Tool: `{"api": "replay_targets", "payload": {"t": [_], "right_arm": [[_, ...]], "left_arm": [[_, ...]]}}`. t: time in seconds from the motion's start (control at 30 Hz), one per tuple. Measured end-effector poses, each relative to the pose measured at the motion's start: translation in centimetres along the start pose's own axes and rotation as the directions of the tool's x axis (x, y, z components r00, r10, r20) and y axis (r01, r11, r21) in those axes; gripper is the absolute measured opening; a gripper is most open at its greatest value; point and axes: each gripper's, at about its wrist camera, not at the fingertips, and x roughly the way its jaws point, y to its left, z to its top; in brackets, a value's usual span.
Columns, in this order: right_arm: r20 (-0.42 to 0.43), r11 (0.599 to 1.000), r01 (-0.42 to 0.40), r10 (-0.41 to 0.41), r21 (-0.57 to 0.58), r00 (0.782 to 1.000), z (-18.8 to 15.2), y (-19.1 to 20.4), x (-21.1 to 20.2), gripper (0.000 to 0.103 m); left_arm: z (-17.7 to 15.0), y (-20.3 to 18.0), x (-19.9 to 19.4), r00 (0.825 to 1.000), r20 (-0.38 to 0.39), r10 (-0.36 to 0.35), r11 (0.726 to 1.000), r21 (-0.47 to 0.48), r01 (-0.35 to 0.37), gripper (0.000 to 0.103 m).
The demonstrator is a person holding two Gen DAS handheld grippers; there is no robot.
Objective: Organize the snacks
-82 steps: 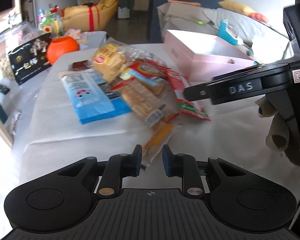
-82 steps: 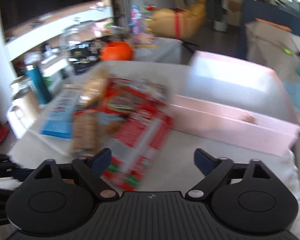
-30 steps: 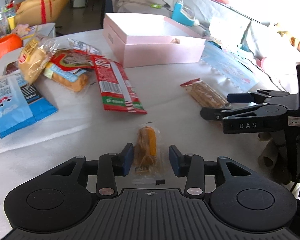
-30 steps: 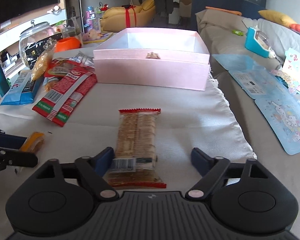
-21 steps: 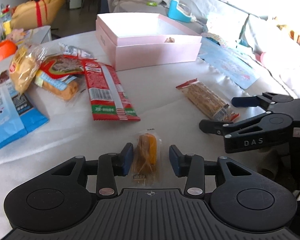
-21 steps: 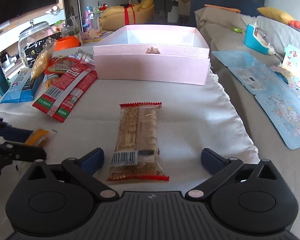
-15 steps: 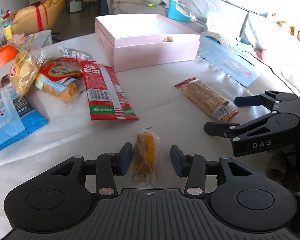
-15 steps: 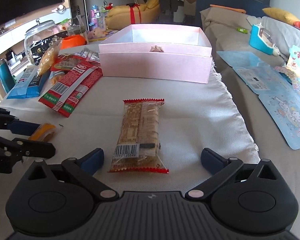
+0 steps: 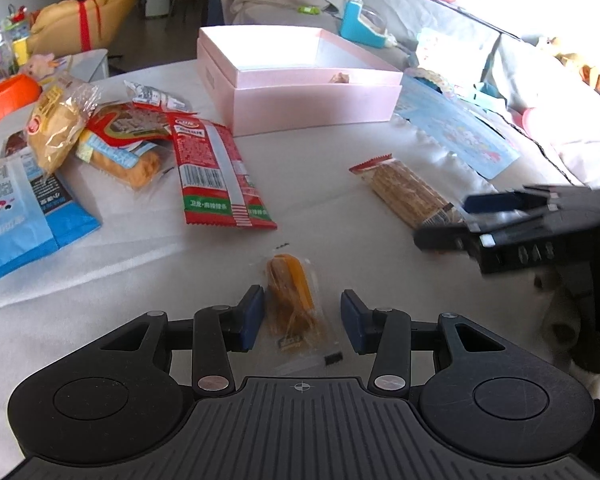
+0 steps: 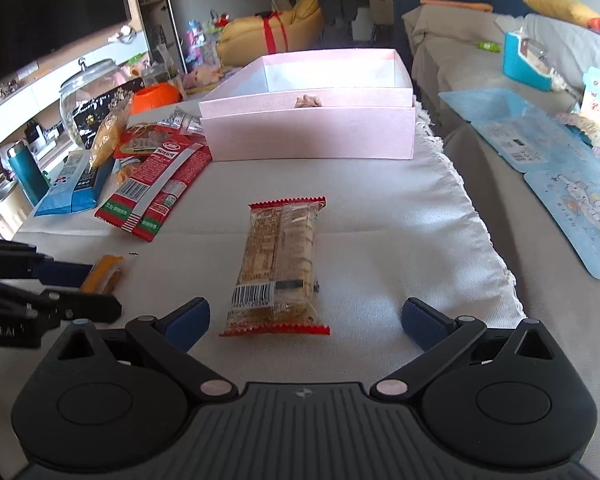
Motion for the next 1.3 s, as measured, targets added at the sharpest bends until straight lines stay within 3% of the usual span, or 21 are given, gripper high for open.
{"api": "replay_targets", "payload": {"t": [0.1,0.27,0.33,0.43,0.7,0.8,0.87,0.97,1.07,1.2,1.3], "right_arm": [[-0.008,1.000,-0.011,0.011,0.007,1.000,1.2,0.2,0.4,0.092],[-0.017,0.997,0.005,-0.006,-0.077,1.000,2.6,2.3,1.9,0.076],[-0.039,0.996,0.001,-0.005,-0.090,0.999,3.0,2.8,2.6,0.055],[-0.035,0.994,0.005,-0.008,-0.106,0.999,3.3,3.3,2.2,0.038],[0.029,0.991,0.015,-0.011,-0.136,1.000,3.0,2.8,-1.1,0.036],[0.041,0.994,0.008,-0.003,-0.105,0.999,3.4,1.8,-1.8,0.036],[0.055,0.997,0.003,0.001,-0.079,0.999,3.8,1.1,-2.3,0.036],[0.079,0.999,-0.013,0.016,-0.043,0.997,4.7,0.1,-2.9,0.036],[0.118,0.999,-0.036,0.038,-0.018,0.992,6.1,-0.7,-3.6,0.036],[0.185,0.998,-0.056,0.057,-0.011,0.981,10.2,-1.3,-4.1,0.036],[0.231,0.998,-0.065,0.066,-0.011,0.971,15.0,-1.5,-3.2,0.037]], "left_arm": [[-0.1,0.1,-0.2,1.000,-0.005,-0.005,1.000,-0.006,0.005,0.047],[0.3,0.4,0.0,1.000,-0.021,-0.011,0.999,-0.050,0.010,0.046],[0.7,0.6,0.1,0.999,-0.030,-0.013,0.997,-0.071,0.011,0.046],[0.8,0.6,0.2,0.999,-0.037,-0.009,0.997,-0.081,0.006,0.044],[0.4,0.1,0.1,1.000,-0.020,0.012,0.999,-0.045,-0.013,0.042],[0.3,0.0,-0.1,1.000,-0.009,0.016,0.999,-0.035,-0.016,0.030],[0.3,0.1,-0.1,1.000,0.010,-0.027,0.999,-0.044,0.028,0.029],[1.1,0.0,-0.5,0.997,0.069,-0.034,0.999,-0.026,0.036,0.026],[3.6,0.4,-1.2,0.987,0.142,-0.073,0.997,-0.023,0.077,0.026],[10.0,1.8,-1.9,0.955,0.285,-0.079,0.995,-0.036,0.093,0.027],[16.2,3.9,-0.2,0.925,0.340,-0.170,0.973,-0.089,0.212,0.033]]}}
